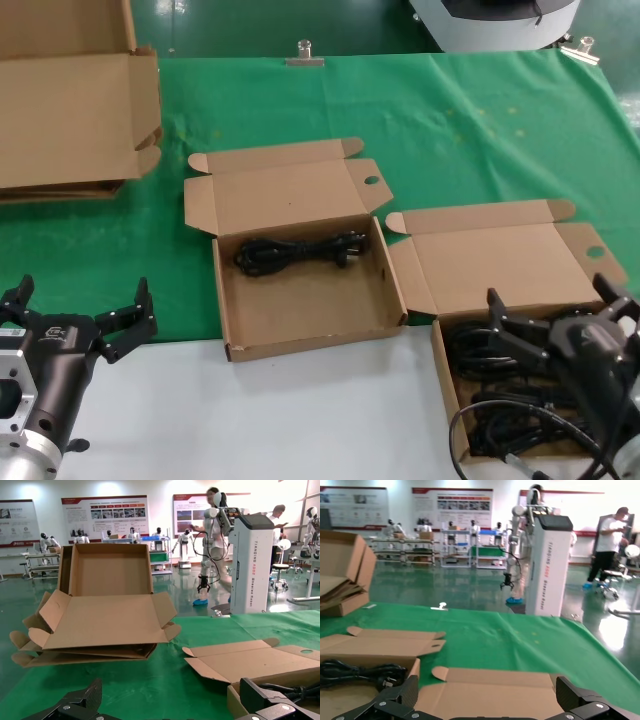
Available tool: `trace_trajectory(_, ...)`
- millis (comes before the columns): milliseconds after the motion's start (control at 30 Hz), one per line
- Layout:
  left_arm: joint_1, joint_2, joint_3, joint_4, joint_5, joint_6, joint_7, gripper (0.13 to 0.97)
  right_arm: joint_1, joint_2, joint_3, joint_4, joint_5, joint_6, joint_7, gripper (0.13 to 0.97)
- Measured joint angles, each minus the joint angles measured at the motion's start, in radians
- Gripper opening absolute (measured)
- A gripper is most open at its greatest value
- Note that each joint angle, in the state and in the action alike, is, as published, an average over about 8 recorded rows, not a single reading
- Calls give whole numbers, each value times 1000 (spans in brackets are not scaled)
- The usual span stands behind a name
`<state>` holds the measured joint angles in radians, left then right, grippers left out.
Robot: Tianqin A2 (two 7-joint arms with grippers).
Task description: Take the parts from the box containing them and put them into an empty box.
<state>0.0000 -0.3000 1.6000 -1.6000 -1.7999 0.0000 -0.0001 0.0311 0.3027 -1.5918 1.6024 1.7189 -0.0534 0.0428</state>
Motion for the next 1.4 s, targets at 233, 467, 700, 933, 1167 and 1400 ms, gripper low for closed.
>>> trace_trajectory(233, 0, 0, 0, 0, 0, 0, 0, 966, -17, -2, -5, -1, 45, 30, -24, 966)
trace_trajectory(467, 0, 0, 0, 0, 0, 0, 0, 966, -18, -2, -5, -1, 47, 31, -25, 966)
trace_trajectory(700, 0, 0, 0, 0, 0, 0, 0, 966, -18, -2, -5, -1, 47, 31, -25, 966)
trace_trajectory(933, 0, 0, 0, 0, 0, 0, 0, 966, -18, -2, -5, -1, 47, 31, -25, 966)
trace_trajectory(1167, 0, 0, 0, 0, 0, 0, 0, 966, -18, -2, -5, -1, 47, 31, -25, 966)
trace_trajectory(1400, 0, 0, 0, 0, 0, 0, 0, 966, -18, -2, -5, -1, 47, 31, -25, 966)
